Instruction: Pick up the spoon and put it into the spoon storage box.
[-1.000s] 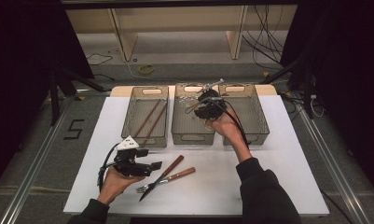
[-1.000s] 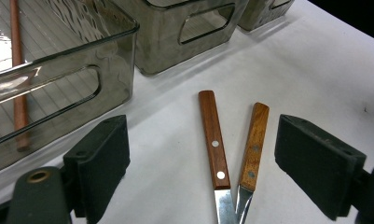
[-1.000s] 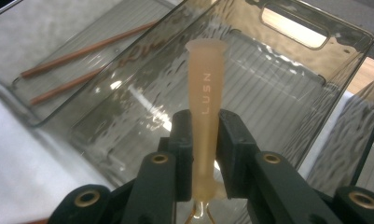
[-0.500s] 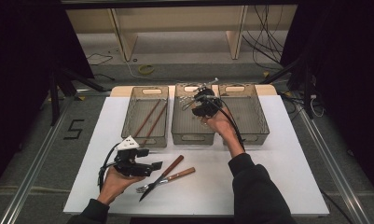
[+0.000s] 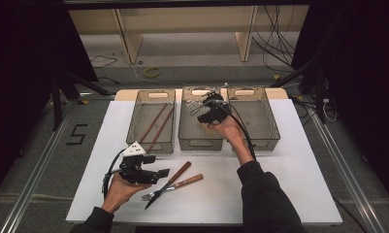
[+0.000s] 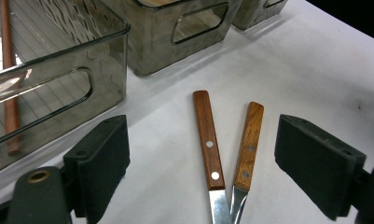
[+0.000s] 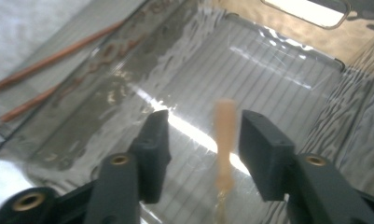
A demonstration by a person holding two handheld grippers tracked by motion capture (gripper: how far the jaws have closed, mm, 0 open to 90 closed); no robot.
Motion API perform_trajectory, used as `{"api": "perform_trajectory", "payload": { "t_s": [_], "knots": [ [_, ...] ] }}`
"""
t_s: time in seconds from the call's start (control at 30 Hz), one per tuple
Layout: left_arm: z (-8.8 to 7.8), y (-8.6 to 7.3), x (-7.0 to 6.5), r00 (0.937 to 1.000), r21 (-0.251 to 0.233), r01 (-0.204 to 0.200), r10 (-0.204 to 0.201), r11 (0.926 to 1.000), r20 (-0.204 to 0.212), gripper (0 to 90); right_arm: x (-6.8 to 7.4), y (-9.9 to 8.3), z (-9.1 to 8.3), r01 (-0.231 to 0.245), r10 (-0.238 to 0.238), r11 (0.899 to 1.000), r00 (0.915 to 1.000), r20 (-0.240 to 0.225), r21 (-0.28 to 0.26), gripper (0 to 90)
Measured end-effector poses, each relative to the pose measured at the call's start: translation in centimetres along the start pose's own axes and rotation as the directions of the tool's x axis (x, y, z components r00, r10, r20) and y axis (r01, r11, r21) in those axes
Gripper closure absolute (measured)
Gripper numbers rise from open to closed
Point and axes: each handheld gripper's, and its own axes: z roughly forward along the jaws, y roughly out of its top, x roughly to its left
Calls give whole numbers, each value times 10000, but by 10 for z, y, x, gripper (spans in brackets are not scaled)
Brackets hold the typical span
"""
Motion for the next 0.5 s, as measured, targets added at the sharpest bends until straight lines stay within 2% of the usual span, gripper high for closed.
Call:
{"api": "perform_trajectory", "payload": {
  "t_s": [0.2, 0.4, 0.5],
  "knots": [
    [1, 0, 0, 10000, 154, -32, 33, 9999, -76, 173, 2, -8, -21, 128, -145, 9987, 9992, -359, -489, 449],
    [2, 1, 0, 9998, 516, 18, -8, 9987, -199, 171, 7, -23, -46, 321, -407, 9944, 9957, -835, -1011, 398],
    [3, 2, -2, 9997, 678, 56, -39, 9977, -245, 179, 12, -31, -58, 571, -677, 9912, 9940, -863, -1197, 387]
  ]
}}
